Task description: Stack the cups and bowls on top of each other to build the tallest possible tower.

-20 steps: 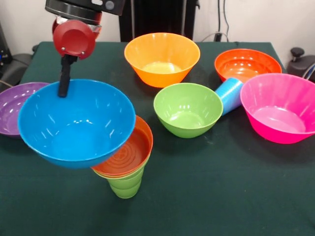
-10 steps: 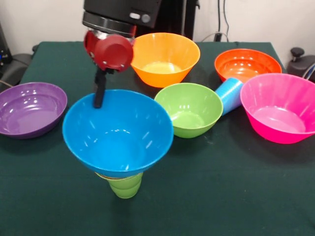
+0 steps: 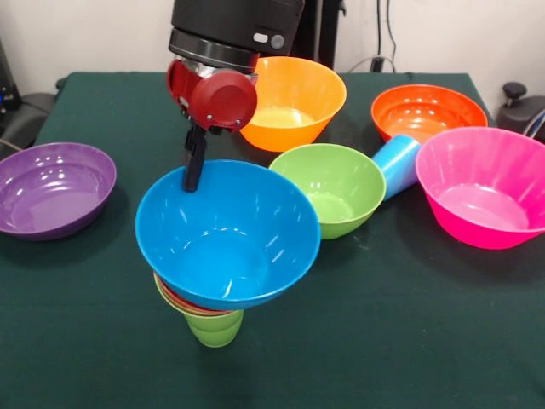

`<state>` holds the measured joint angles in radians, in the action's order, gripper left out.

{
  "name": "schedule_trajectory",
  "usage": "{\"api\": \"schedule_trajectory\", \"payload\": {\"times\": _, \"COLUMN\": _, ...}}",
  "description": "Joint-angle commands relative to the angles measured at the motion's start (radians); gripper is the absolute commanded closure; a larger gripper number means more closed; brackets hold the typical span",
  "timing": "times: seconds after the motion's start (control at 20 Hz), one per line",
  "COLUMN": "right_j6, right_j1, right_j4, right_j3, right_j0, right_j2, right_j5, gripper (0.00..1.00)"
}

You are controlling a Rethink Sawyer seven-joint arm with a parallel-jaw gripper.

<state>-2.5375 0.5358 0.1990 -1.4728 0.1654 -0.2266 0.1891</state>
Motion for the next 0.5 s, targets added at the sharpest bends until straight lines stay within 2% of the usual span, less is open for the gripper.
{"api": "schedule_trajectory", "payload": {"times": 0.05, "right_j6": -0.044, "right_j1": -0.026, "right_j4": -0.031, "right_j3": -0.024, "right_j0": 0.024, "right_j2": 0.076, "right_j5": 0.001, "gripper": 1.00}}
{"api": "schedule_trajectory", "payload": {"times": 0.25, "right_j6": -0.025, "right_j1": 0.002, "right_j4": -0.060, "right_j3": -0.076, "right_j0": 0.057, "right_j2": 0.105, "right_j5": -0.030, "gripper": 1.00}}
{"api": "schedule_trajectory", "payload": {"times": 0.5, "right_j6": -0.013, "right_j1": 0.017, "right_j4": -0.067, "right_j3": -0.087, "right_j0": 0.072, "right_j2": 0.116, "right_j5": -0.025, "gripper": 1.00}}
